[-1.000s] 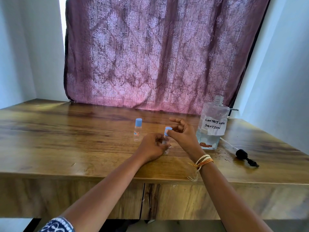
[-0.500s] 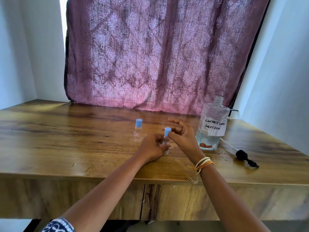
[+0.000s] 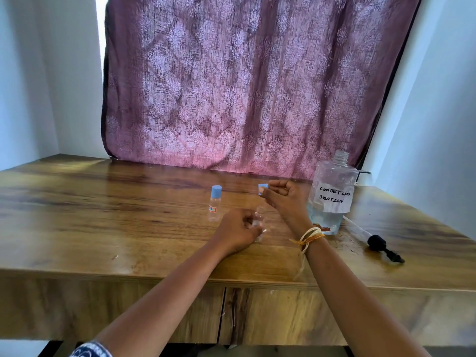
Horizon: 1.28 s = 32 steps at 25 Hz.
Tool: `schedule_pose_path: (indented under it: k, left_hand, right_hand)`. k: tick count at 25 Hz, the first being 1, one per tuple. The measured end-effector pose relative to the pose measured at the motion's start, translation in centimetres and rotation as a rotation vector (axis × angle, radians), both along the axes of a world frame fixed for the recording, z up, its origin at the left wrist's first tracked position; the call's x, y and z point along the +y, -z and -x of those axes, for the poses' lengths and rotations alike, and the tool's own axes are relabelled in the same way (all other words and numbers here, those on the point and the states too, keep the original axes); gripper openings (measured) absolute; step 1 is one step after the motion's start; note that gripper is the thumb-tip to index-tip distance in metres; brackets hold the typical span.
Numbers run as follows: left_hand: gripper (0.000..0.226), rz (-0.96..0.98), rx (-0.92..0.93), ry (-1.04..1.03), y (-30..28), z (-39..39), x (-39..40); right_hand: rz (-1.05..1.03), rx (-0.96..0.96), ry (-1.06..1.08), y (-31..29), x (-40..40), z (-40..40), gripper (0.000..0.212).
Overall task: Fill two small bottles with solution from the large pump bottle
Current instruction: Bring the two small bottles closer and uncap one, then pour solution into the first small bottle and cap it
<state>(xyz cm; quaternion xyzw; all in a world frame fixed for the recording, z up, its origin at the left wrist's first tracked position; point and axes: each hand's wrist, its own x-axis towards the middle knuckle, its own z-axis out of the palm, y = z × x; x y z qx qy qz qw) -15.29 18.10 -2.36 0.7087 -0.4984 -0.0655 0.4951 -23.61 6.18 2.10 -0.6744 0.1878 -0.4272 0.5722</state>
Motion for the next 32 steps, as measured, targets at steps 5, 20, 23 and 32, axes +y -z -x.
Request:
schedule_pose_path:
  k: [5,20,23,32]
  left_hand:
    - [0.022,-0.003,-0.015,-0.016,0.1,0.0,0.0]
    - [0.04,-0.005,0.068,0.004,0.3,-1.0,-0.2]
    - [0.041,-0.01,0.052,0.026,0.2,-0.6,-0.1]
    - [0.043,-0.027,0.068,0.081,0.5,-0.2,0.1]
  right_hand:
    - [0.396,0.353,0.145,0.4,-3.3,-3.3,0.004]
    - [0.433,0.707,0.225,3.4,-3.6,-0.7,0.056]
    - [0.399,0.651,0.191,4.4,-2.1,3.0,0.046]
    - [0.338,0.181,0.562,0.1,-0.1,9.7,0.023]
